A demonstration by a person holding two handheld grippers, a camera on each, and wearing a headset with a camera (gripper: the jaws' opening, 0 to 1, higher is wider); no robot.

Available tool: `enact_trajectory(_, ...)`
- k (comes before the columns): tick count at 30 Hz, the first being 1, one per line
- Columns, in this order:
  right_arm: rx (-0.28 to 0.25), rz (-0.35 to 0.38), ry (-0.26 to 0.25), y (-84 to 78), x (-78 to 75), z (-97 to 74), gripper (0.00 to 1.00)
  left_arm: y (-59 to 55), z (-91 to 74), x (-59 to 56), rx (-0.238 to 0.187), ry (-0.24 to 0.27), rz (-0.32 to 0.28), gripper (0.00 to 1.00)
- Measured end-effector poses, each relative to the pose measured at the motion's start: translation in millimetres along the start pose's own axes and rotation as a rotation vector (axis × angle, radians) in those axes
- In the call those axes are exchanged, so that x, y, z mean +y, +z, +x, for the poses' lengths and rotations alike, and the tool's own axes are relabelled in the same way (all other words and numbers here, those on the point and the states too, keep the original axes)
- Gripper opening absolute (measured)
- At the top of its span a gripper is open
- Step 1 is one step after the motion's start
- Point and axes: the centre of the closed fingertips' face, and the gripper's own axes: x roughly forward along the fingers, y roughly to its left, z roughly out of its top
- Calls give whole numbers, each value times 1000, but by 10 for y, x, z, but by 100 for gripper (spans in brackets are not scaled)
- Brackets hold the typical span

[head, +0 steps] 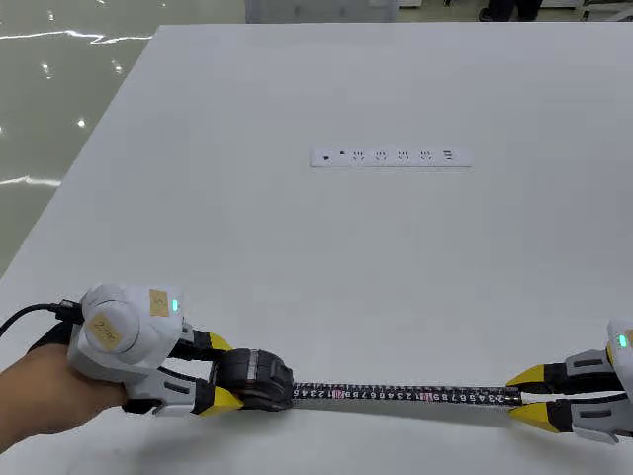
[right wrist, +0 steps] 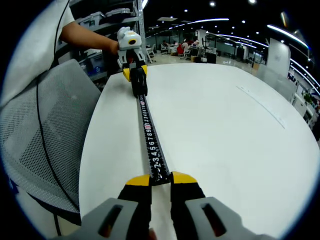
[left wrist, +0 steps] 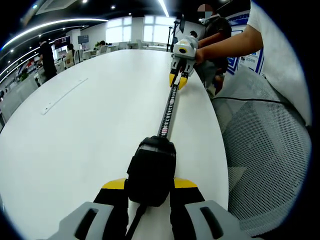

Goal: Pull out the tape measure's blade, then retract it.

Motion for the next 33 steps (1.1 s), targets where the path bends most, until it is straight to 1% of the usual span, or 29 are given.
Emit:
enact_trajectory(5,-2,4,5,-25,16,19,12,1,2,-1,-4,5,-3,30)
enact_trajectory(10,1,8,15,-62,33,34,13,2,7,-2,7,14,-4,30)
enact_trajectory(14,13,4,16,-102,29,49,13,-3,5,3,7,20,-4,30)
enact_trajectory(17,36,-12,26,-148,68,78,13,-4,7,3,8,22,-3,31)
enact_trajectory(19,38,-10,24,-167,68,84,13,-5,9,2,11,24,3,31)
enact_trajectory(26,26,2,17,-161,48,75,14,-12,12,2,13,27,1,31)
enact_trajectory(33,36,9,16,-154,43,80,15,-18,25,9,20,33,-3,31)
